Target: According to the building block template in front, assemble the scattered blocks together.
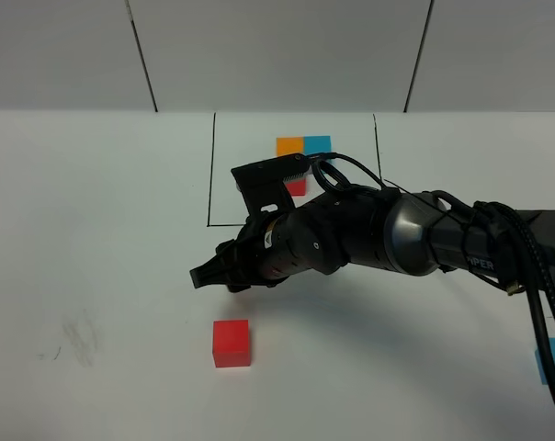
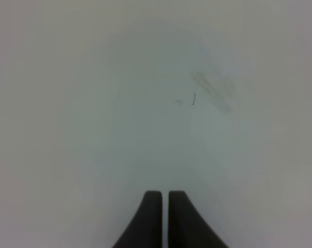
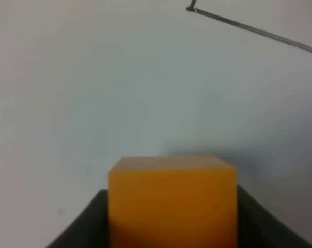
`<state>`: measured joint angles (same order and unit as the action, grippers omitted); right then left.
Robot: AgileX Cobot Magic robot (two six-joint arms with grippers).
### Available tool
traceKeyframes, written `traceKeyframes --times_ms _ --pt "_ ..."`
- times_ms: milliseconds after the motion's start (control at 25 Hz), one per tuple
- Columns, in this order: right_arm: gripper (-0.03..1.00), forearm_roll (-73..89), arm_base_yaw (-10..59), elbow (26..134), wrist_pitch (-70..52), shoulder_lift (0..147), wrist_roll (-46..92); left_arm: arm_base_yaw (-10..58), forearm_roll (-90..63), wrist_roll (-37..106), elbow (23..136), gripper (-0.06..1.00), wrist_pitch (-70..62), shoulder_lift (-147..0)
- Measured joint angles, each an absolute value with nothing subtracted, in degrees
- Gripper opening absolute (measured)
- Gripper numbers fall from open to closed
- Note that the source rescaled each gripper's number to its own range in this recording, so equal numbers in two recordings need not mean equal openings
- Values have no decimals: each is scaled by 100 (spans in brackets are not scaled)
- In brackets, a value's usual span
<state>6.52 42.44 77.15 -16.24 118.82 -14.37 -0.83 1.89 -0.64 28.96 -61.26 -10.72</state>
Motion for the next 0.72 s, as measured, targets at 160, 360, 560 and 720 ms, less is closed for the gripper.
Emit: traceKeyframes --times_ms 160,360,560,720 --pt "51 652 4244 7715 -1624 11882 -1305 -83 189 -64 2896 0 -6126 -1072" --pt "51 652 4244 7715 -1602 11882 -1292 -83 189 -64 2896 0 -6126 -1072" --pt "51 770 4244 7715 -1632 11887 -2417 -83 189 -64 2896 0 -6126 -1072" --pt "51 526 4244 7715 -1621 11887 -3433 -83 189 -64 2896 0 -6126 -1072"
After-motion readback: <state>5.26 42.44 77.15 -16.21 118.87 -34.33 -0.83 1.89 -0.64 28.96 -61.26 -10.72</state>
